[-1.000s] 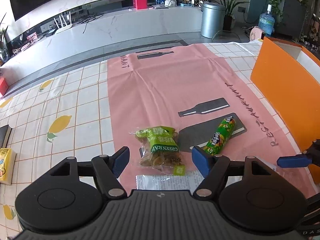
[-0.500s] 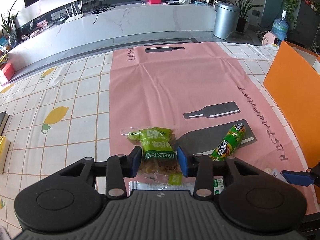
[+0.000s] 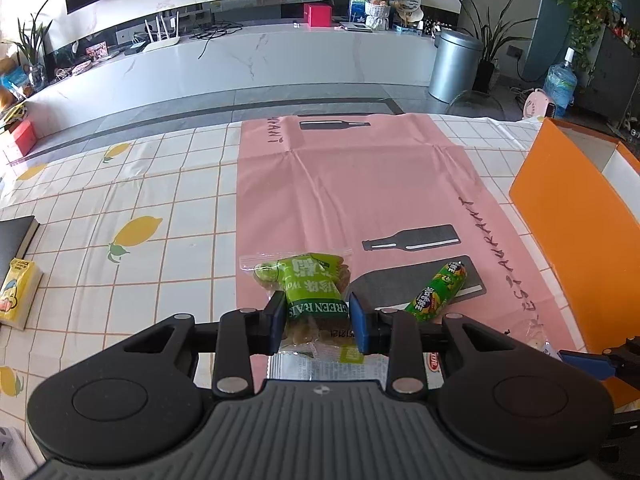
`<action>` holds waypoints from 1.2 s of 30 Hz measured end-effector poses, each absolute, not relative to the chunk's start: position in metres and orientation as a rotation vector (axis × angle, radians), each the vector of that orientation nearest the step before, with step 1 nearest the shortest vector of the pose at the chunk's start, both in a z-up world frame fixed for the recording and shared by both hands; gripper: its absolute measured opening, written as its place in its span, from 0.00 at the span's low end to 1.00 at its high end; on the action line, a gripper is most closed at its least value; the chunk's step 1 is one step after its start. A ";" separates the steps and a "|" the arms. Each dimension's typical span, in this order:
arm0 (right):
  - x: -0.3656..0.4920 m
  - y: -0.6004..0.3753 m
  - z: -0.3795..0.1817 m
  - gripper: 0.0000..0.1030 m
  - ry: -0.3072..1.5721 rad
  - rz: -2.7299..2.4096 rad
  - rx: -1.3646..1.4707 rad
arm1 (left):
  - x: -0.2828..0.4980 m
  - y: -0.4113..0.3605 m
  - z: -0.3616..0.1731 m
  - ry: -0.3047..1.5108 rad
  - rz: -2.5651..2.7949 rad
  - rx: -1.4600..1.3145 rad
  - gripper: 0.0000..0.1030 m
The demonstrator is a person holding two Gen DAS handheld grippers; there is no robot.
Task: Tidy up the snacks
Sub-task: 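Carry both packets over the orange box and open both tools to drop them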
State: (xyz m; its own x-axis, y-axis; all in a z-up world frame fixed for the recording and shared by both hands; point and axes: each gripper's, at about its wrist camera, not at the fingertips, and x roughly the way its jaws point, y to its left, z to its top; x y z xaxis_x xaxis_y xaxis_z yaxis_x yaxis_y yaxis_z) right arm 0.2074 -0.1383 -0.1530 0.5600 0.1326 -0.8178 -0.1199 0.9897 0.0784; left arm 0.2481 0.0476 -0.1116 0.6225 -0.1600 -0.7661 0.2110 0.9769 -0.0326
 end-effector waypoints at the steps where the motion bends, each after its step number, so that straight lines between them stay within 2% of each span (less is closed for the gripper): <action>1: 0.204 -0.139 -0.150 0.55 0.958 0.149 0.013 | 0.244 0.048 -0.106 0.868 -0.217 0.057 0.36; 22: 0.133 -0.197 -0.041 0.53 0.739 0.185 0.071 | 0.159 -0.014 -0.015 0.800 -0.354 -0.009 0.36; 36: 0.117 -0.314 -0.012 0.52 0.724 0.027 0.046 | 0.153 -0.117 -0.010 0.808 -0.561 0.050 0.36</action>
